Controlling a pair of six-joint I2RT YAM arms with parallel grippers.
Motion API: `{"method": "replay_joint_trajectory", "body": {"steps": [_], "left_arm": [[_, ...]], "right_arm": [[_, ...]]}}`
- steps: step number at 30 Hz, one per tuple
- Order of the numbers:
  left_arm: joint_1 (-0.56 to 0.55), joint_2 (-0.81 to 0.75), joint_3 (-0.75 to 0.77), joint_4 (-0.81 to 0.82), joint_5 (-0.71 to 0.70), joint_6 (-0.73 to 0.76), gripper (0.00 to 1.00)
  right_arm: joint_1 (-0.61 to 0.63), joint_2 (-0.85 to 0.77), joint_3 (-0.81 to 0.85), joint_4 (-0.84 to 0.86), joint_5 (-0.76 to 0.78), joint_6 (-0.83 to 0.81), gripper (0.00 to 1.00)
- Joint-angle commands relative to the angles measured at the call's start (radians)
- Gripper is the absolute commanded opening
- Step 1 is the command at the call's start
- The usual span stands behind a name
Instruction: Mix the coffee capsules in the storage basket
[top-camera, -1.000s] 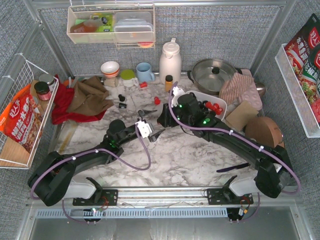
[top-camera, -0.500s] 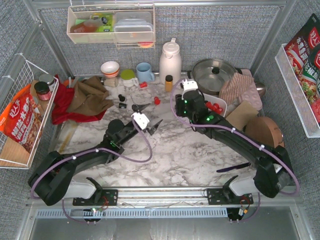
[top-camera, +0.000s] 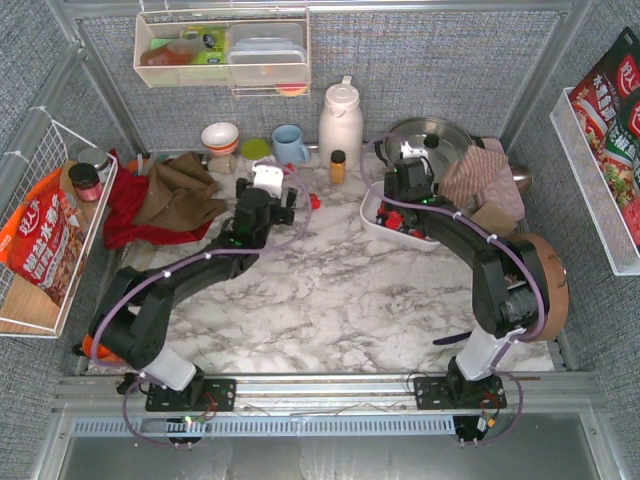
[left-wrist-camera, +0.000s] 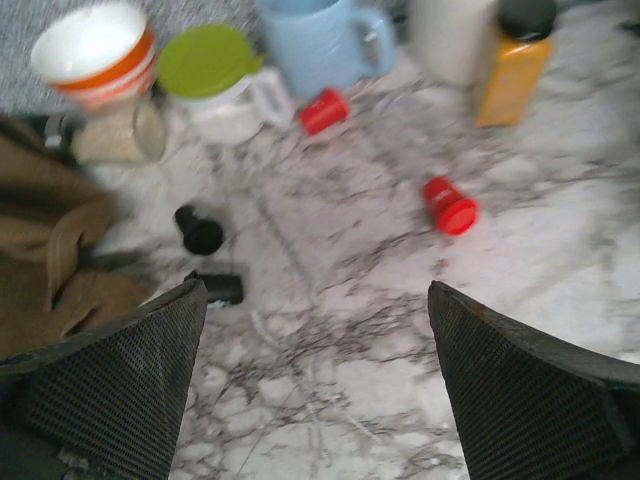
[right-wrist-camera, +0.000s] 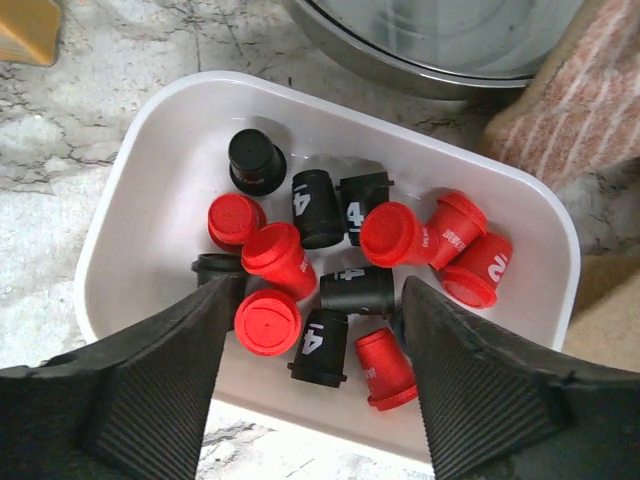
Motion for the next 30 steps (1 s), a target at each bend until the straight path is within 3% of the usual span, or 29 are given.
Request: {"method": "replay_joint_trajectory", "body": {"steps": [1, 7, 13, 20, 26, 30], "left_arm": [[0.069, 0.082, 0.057, -0.137, -0.059, -0.095, 0.99], [0.188, 0.211, 0.165, -0.254, 0.017, -0.162, 0.99], [0.290, 0.334, 0.300, -0.372, 0.148, -0.167, 0.90], [0.314, 0.514, 0.467, -0.567, 0.179, -0.202, 0.87], [0.318, 0.559, 0.496, -0.610, 0.108, -0.219, 0.84], [0.319, 0.566, 0.485, -0.593, 0.104, -0.204, 0.76]], "right_arm": [[-0.008, 0.002, 0.015, 0.017, -0.089, 0.008, 0.76], [-0.008, -0.073, -0.063, 0.059, -0.126, 0.034, 0.78], [-0.009, -0.112, -0.083, 0.067, -0.179, 0.055, 0.78], [-0.009, -0.134, -0.085, 0.071, -0.225, 0.072, 0.78], [-0.009, -0.139, -0.097, 0.077, -0.248, 0.081, 0.78], [-0.008, -0.141, -0.097, 0.078, -0.264, 0.086, 0.78]]}}
